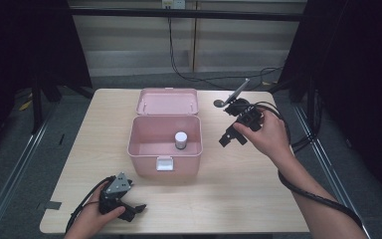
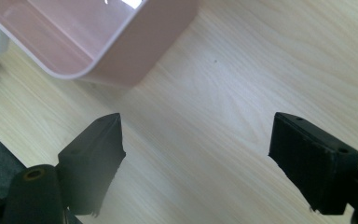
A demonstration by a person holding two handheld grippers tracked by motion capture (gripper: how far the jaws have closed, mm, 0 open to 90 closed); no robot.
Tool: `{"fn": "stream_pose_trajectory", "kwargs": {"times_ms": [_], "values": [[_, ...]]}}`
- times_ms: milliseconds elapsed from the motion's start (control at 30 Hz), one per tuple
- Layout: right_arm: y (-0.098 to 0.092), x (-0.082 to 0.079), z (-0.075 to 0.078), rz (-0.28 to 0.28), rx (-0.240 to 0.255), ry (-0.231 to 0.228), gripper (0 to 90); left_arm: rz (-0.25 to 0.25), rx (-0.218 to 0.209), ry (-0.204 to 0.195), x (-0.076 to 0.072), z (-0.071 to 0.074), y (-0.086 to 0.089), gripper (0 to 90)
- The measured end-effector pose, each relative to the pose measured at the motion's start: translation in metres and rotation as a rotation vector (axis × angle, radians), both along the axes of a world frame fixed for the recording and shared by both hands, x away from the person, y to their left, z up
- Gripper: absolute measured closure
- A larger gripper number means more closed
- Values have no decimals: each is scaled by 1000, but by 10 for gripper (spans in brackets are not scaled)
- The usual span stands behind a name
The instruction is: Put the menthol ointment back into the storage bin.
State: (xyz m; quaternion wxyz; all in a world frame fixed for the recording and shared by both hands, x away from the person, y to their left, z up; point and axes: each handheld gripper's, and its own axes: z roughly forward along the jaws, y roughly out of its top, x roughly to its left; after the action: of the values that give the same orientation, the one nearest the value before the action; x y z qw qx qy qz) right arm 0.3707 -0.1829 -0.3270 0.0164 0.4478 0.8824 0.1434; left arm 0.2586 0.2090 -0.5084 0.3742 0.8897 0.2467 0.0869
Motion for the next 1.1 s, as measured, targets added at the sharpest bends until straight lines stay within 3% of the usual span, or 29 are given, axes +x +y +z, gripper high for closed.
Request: {"fn": "stream_pose_trajectory", "kwargs": {"times_ms": [533,1100], "values": [[-16,-8,-28,4,-2,30,173,-4,6,0,0,0,0,22],[-36,-21,-46,7,17,37,176,-5,6,0,0,0,0,22]]}}
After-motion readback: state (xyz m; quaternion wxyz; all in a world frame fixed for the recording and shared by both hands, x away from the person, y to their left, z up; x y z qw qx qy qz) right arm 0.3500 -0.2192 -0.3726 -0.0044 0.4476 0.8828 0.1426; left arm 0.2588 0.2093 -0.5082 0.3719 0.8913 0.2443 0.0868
